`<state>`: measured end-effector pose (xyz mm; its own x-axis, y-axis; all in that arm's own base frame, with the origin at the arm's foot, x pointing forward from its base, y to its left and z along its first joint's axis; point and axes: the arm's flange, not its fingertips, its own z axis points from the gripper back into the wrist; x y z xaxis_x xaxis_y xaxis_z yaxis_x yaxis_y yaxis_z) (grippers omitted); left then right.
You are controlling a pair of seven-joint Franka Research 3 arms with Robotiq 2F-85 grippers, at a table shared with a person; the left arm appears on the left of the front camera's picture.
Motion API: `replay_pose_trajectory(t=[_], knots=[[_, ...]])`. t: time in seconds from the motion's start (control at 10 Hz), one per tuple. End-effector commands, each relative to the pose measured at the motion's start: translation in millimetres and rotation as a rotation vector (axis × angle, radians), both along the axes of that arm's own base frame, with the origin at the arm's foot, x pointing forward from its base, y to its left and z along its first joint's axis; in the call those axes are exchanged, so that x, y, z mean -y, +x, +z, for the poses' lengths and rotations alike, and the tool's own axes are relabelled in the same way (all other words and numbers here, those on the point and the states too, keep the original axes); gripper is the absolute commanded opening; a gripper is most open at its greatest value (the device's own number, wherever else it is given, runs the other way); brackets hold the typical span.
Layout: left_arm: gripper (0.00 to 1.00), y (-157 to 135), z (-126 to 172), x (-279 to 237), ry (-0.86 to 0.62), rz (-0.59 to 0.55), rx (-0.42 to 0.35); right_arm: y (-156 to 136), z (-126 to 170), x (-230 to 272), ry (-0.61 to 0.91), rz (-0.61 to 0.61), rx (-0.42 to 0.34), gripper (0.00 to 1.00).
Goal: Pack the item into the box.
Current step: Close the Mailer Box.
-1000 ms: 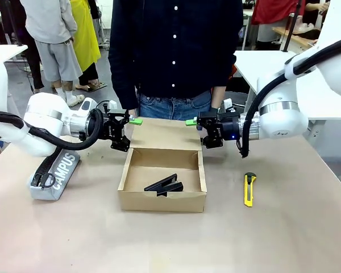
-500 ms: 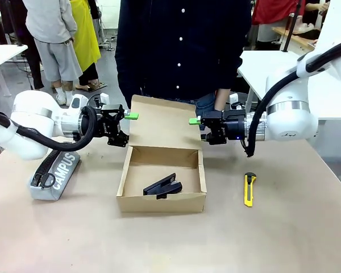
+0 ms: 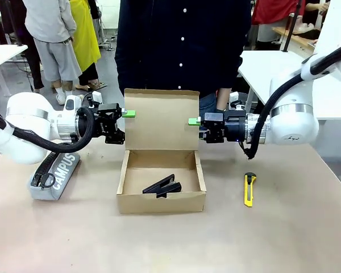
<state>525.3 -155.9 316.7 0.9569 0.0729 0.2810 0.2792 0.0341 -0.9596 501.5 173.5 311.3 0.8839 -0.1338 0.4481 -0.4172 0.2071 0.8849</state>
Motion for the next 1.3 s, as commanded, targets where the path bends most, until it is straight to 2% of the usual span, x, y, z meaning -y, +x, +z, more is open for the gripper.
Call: replay_pose_trajectory(t=[0.0, 0.1, 0.2, 0.3, 0.4, 0.8, 0.9, 1.1, 1.2], knots=[[1.00, -11.4, 0.4, -8.2, -0.077, 0.029, 0.044, -3.5, -5.9, 4.9, 0.030, -0.003, 0.050, 1.00], [1.00, -12.2, 0.2, -14.7, -0.082, 0.024, 0.054, -2.9, -6.1, 5.1, 0.024, -0.012, 0.059, 1.00], [1.00, -13.0, -0.2, -16.5, -0.074, 0.009, 0.055, -0.1, -8.2, 3.2, 0.015, 0.002, 0.037, 1.00], [1.00, -12.9, -1.9, -16.6, -0.015, -0.010, 0.018, 0.0, -1.3, 2.6, 0.010, 0.006, 0.017, 1.00], [1.00, -3.4, -0.5, -11.8, -0.056, 0.011, 0.026, 0.0, -1.3, 2.6, 0.010, 0.006, 0.017, 1.00], [1.00, -4.9, -2.5, -13.5, -0.048, 0.006, 0.024, 0.1, -3.5, 3.2, 0.009, 0.005, 0.014, 1.00], [1.00, -13.2, -2.3, -10.3, -0.044, 0.001, 0.120, -2.9, -1.2, -3.9, 0.024, 0.042, 0.088, 1.00], [1.00, -18.3, 6.3, -7.8, -0.109, -0.042, 0.265, -10.6, 3.4, -9.9, 0.008, 0.038, 0.201, 1.00], [1.00, -22.9, 7.6, -6.2, -0.119, -0.028, 0.332, -17.0, 6.5, -10.6, 0.030, 0.052, 0.273, 1.00]])
